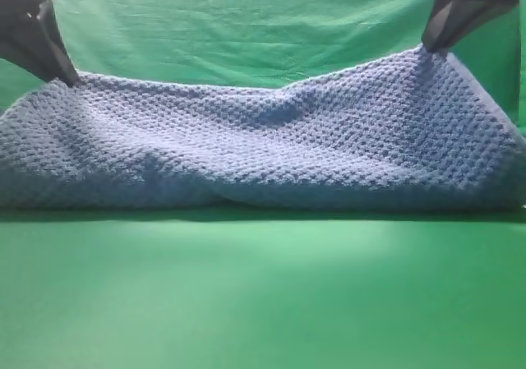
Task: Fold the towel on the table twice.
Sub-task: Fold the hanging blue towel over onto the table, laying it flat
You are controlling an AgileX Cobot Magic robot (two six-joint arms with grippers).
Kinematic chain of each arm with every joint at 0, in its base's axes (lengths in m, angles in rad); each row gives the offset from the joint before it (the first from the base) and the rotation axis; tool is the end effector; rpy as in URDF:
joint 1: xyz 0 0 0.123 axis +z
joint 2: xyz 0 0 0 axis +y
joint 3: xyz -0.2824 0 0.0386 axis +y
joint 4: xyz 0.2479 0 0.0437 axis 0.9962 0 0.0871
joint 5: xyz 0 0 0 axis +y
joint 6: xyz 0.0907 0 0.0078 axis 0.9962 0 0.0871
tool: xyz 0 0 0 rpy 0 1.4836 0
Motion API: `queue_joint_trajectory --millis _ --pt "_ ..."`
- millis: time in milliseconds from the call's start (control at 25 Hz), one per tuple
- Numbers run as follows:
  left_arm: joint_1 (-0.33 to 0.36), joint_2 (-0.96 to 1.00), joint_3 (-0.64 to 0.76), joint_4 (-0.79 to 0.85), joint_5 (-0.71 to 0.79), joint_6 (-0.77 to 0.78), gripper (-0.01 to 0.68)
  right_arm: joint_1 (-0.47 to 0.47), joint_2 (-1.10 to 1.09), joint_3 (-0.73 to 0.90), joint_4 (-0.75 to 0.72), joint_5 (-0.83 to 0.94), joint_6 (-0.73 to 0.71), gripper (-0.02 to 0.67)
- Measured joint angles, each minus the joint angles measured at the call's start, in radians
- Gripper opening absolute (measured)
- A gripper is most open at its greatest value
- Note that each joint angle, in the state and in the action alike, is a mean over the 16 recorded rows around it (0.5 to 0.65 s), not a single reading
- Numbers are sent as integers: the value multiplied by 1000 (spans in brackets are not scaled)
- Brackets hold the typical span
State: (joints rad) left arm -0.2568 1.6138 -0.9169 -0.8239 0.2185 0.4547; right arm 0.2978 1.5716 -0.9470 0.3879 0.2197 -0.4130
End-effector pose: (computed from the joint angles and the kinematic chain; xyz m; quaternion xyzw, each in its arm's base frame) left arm 0.3193 -0.0989 0.2159 -0.0145 0.9163 -0.1888 0.3528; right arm 0.3155 0.1047 0.2345 -0.1672 0.8992 0.0905 0.3942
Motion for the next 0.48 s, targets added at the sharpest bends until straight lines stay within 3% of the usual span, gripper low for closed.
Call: queue_joint_trajectory --millis 480 --pt "0 171 -97 1 -107 39 8 -1 212 -106 0 -90 -2 12"
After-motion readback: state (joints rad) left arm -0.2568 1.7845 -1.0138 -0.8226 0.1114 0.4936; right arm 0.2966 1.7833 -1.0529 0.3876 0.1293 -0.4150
